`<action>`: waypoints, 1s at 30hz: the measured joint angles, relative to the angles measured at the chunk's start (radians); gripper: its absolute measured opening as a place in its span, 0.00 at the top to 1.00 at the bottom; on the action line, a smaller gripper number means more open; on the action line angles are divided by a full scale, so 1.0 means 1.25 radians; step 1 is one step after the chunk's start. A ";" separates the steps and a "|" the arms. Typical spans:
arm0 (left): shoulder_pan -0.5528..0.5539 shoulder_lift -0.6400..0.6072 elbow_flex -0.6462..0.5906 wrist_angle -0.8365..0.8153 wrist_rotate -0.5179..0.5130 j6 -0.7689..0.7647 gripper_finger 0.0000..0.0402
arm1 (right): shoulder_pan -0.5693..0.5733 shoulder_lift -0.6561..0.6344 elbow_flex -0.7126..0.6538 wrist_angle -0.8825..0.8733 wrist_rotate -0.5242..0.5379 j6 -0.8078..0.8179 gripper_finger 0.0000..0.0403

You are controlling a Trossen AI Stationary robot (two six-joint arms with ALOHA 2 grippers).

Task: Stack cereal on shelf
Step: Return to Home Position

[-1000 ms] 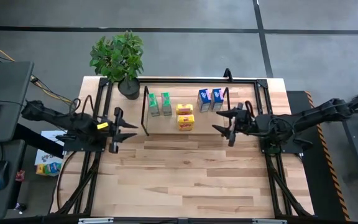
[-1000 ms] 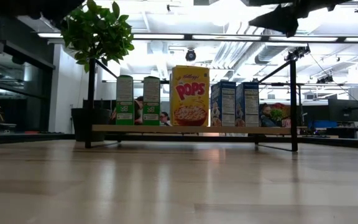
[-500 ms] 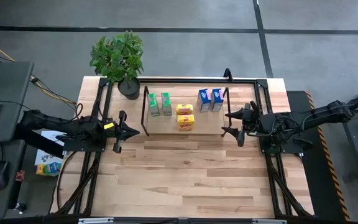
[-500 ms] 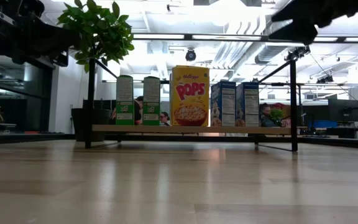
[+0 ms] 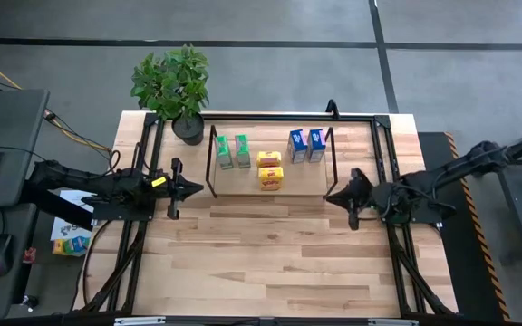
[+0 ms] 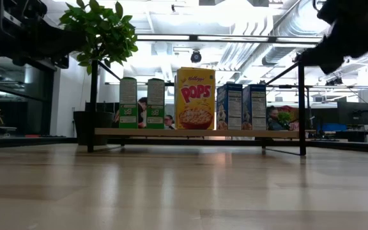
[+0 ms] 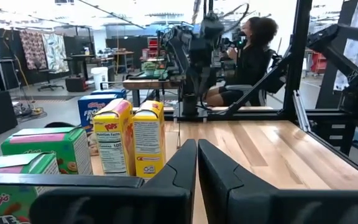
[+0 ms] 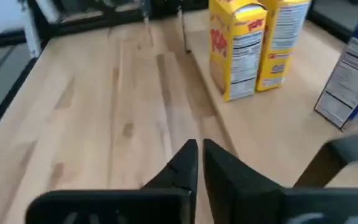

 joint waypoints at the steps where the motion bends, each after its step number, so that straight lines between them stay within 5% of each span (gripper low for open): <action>1: 0.000 0.000 0.000 0.000 0.000 0.000 0.98 | 0.010 -0.007 -0.027 0.028 0.022 -0.007 0.95; 6: 0.000 0.000 0.000 0.000 0.000 0.001 0.98 | 0.003 -0.112 -0.074 0.101 0.066 -0.122 0.96; 19: 0.000 0.000 0.000 -0.001 0.000 0.000 0.98 | -0.057 -0.478 -0.258 0.177 -0.088 -0.224 1.00; 24: 0.000 0.000 0.000 -0.001 0.000 0.000 0.98 | -0.057 -0.485 -0.261 0.171 -0.175 -0.324 1.00; 30: 0.000 0.001 0.000 -0.005 0.000 0.000 0.98 | -0.068 -0.439 -0.261 0.176 -0.110 -0.399 0.99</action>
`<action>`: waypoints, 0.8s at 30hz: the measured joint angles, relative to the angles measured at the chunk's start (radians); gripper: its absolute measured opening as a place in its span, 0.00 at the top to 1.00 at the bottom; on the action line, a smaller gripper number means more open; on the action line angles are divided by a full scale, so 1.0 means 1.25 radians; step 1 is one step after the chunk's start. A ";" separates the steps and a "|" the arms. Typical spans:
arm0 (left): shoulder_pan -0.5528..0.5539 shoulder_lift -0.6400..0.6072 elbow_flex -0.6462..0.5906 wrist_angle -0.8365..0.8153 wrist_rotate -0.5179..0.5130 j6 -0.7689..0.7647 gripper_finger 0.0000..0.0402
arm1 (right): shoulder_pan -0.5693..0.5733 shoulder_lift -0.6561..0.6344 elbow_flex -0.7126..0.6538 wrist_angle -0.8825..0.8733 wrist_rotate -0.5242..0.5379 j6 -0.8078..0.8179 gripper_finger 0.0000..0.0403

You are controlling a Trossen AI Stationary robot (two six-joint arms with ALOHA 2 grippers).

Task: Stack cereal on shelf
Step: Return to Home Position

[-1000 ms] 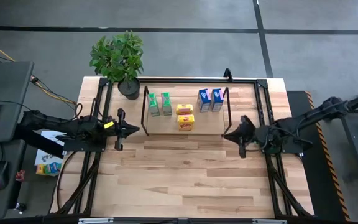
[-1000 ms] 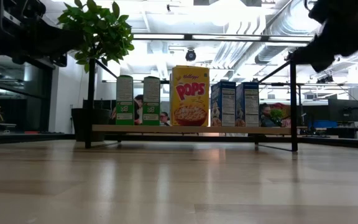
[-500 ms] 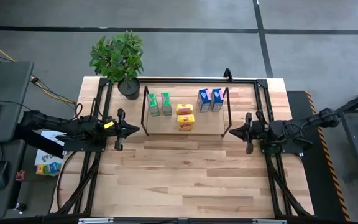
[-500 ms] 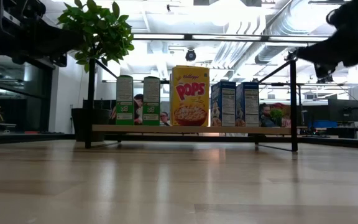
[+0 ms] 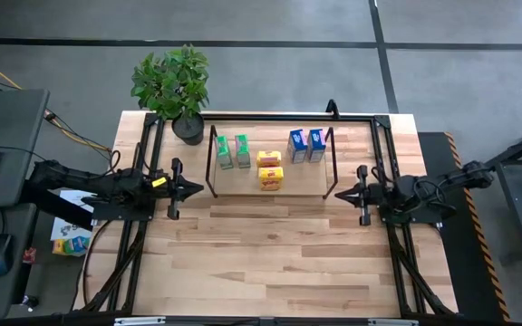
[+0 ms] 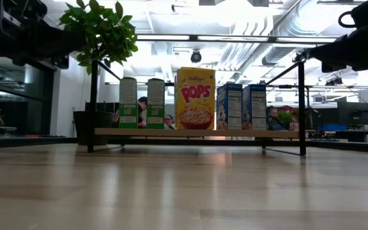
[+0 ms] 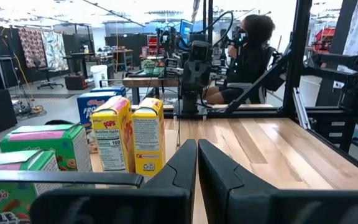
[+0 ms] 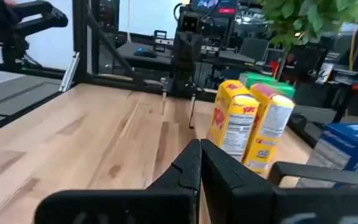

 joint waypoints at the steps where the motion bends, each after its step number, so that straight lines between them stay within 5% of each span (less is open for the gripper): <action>1: 0.000 0.000 0.000 -0.004 0.000 0.000 0.98 | 0.000 0.004 0.000 0.000 -0.001 0.007 0.99; 9: 0.000 -0.018 0.000 -0.016 0.000 0.000 0.98 | 0.000 0.012 0.000 -0.001 -0.005 0.121 0.99; 17: 0.000 -0.120 0.000 -0.220 0.001 0.000 0.98 | -0.017 -0.055 -0.006 0.056 -0.023 0.149 0.99; 24: 0.001 -0.197 -0.001 -0.202 0.006 0.000 0.98 | -0.039 -0.056 -0.006 0.044 -0.022 0.150 0.99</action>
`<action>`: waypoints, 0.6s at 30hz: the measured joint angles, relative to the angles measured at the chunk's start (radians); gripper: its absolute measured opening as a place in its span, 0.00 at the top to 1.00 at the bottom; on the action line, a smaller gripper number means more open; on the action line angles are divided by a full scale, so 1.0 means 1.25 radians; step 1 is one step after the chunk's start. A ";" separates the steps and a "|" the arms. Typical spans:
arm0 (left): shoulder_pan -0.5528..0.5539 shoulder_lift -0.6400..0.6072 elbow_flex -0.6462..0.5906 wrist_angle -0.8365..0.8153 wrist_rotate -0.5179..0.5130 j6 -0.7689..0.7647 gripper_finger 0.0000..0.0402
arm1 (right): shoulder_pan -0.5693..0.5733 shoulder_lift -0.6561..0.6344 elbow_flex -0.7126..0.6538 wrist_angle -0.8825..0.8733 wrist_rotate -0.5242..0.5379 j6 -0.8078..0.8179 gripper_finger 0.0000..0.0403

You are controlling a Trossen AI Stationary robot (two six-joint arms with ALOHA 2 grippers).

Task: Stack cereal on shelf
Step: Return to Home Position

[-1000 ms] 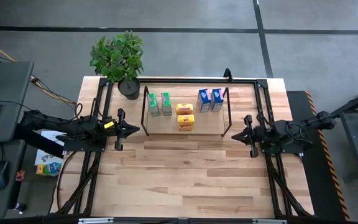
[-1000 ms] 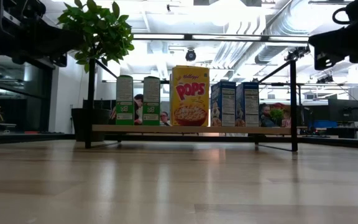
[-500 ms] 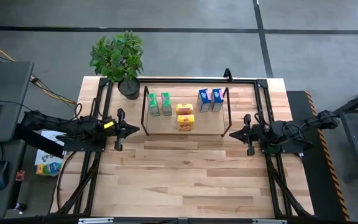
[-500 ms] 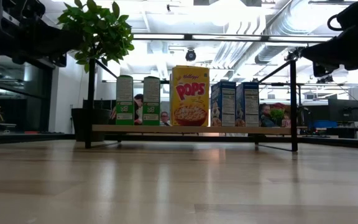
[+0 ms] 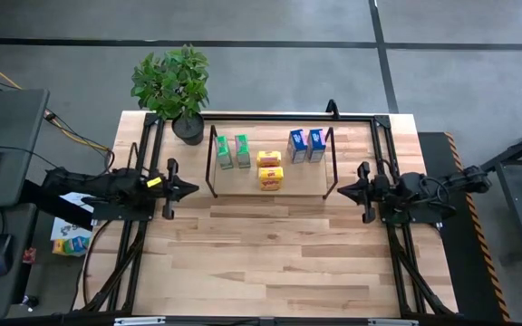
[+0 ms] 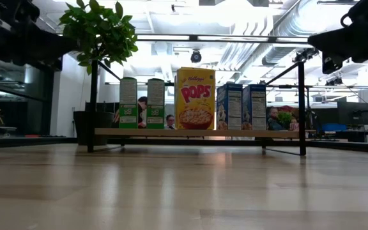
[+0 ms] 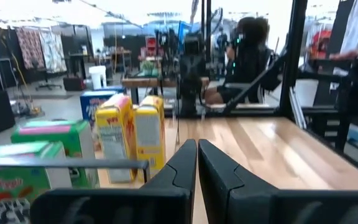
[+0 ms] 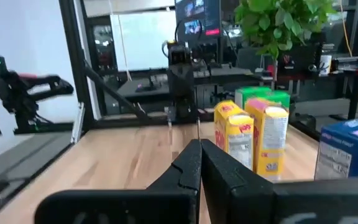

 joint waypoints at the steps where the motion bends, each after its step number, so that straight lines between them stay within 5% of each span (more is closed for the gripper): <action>1: 0.000 0.001 0.001 0.013 0.000 0.000 0.98 | -0.002 0.000 0.000 -0.004 0.000 0.000 0.99; 18: 0.000 0.008 0.001 -0.002 -0.003 0.000 0.98 | -0.004 0.005 0.000 -0.029 0.000 0.000 0.99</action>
